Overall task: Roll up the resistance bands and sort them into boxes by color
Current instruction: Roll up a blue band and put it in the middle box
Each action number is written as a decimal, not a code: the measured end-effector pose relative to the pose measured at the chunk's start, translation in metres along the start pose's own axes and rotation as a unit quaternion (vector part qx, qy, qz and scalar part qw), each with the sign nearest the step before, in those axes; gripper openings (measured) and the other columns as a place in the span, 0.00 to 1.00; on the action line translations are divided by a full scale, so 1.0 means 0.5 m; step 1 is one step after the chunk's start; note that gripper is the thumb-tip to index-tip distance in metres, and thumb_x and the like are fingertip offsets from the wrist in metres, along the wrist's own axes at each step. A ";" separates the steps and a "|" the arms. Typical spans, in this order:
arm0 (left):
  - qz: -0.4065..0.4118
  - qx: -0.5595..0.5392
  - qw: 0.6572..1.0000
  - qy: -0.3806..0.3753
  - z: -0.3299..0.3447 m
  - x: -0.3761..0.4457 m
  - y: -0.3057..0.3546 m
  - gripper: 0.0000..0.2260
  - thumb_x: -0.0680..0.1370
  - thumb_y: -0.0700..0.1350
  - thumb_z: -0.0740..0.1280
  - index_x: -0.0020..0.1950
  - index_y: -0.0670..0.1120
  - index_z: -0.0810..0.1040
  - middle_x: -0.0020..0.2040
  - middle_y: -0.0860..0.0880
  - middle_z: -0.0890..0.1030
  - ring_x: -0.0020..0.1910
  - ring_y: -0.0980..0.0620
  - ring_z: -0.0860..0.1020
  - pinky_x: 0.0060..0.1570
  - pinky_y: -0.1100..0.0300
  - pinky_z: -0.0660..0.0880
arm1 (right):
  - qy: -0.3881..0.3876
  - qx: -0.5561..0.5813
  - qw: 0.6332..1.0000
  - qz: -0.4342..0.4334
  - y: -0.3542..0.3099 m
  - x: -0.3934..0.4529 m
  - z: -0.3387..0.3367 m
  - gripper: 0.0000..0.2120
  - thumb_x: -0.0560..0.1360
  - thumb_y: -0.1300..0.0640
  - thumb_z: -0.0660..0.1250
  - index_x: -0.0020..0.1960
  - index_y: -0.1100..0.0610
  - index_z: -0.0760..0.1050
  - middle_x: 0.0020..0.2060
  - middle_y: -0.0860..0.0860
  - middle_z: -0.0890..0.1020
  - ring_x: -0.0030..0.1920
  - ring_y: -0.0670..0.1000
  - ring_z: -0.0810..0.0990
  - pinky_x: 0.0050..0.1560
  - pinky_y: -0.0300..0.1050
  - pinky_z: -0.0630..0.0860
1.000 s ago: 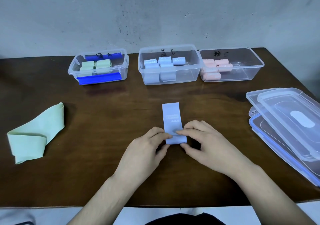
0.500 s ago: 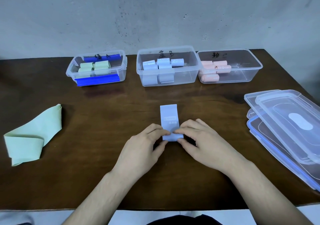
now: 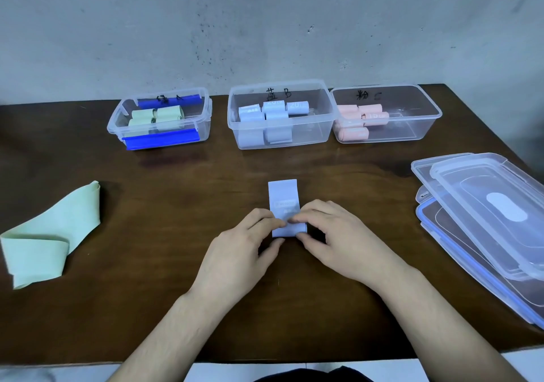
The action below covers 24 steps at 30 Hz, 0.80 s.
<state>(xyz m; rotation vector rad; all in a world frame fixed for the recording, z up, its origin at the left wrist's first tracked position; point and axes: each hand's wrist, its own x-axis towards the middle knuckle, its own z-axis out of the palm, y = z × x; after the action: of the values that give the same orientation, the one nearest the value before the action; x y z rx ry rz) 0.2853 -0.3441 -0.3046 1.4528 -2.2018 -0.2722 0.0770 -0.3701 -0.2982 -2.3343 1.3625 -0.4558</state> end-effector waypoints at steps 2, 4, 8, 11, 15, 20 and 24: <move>0.001 0.018 1.000 -0.004 0.001 0.002 -0.002 0.12 0.75 0.48 0.73 0.58 0.53 0.81 0.56 0.60 0.76 0.27 0.59 0.68 0.25 0.70 0.68 | -0.004 -0.007 1.000 -0.003 0.001 0.003 -0.002 0.17 0.81 0.50 0.63 0.69 0.45 0.74 0.60 0.36 0.73 0.57 0.41 0.70 0.62 0.39 0.70; -0.005 0.022 1.000 -0.002 0.005 0.005 -0.006 0.12 0.75 0.48 0.73 0.58 0.52 0.81 0.57 0.60 0.77 0.28 0.59 0.71 0.25 0.70 0.68 | -0.003 -0.015 1.000 -0.003 0.002 0.003 0.001 0.18 0.82 0.49 0.62 0.71 0.45 0.73 0.60 0.36 0.73 0.57 0.41 0.69 0.61 0.37 0.69; -0.010 0.023 1.000 0.010 0.010 0.011 -0.012 0.11 0.78 0.49 0.68 0.60 0.53 0.80 0.58 0.61 0.76 0.33 0.56 0.78 0.26 0.62 0.75 | 0.028 -0.016 0.999 -0.006 0.005 -0.001 0.006 0.19 0.80 0.50 0.66 0.71 0.45 0.73 0.59 0.36 0.71 0.55 0.41 0.69 0.57 0.31 0.65; -0.017 0.036 0.999 0.002 0.015 0.019 -0.016 0.12 0.80 0.51 0.65 0.63 0.54 0.78 0.60 0.61 0.74 0.37 0.55 0.79 0.30 0.61 0.76 | 0.028 -0.013 1.000 0.002 0.008 0.003 0.007 0.17 0.79 0.53 0.68 0.67 0.45 0.74 0.59 0.38 0.72 0.56 0.42 0.70 0.56 0.32 0.65; -0.026 0.035 0.999 0.001 0.017 0.022 -0.014 0.14 0.81 0.51 0.64 0.66 0.53 0.77 0.61 0.61 0.72 0.34 0.53 0.78 0.31 0.59 0.76 | 0.037 0.001 0.999 0.005 0.012 0.015 0.008 0.14 0.80 0.54 0.67 0.65 0.48 0.77 0.58 0.40 0.75 0.56 0.43 0.72 0.58 0.36 0.69; -0.012 0.028 0.999 0.016 0.014 0.023 -0.009 0.11 0.79 0.47 0.68 0.61 0.52 0.79 0.58 0.59 0.76 0.30 0.56 0.73 0.26 0.63 0.72 | 0.011 -0.009 1.000 0.005 0.014 0.026 -0.003 0.16 0.82 0.52 0.62 0.69 0.48 0.74 0.61 0.41 0.75 0.58 0.43 0.71 0.62 0.41 0.71; -0.020 0.031 0.999 0.022 0.017 0.029 -0.013 0.11 0.79 0.46 0.68 0.61 0.53 0.79 0.58 0.60 0.76 0.36 0.54 0.78 0.29 0.63 0.74 | 0.014 -0.024 1.000 0.006 0.012 0.026 -0.003 0.17 0.82 0.51 0.62 0.71 0.47 0.72 0.62 0.40 0.73 0.59 0.44 0.70 0.62 0.37 0.67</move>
<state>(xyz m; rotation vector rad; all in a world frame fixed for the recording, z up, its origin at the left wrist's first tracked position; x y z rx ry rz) 0.2815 -0.3609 -0.3105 1.5235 -2.1652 -0.1863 0.0783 -0.3845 -0.2987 -2.3646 1.4151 -0.4590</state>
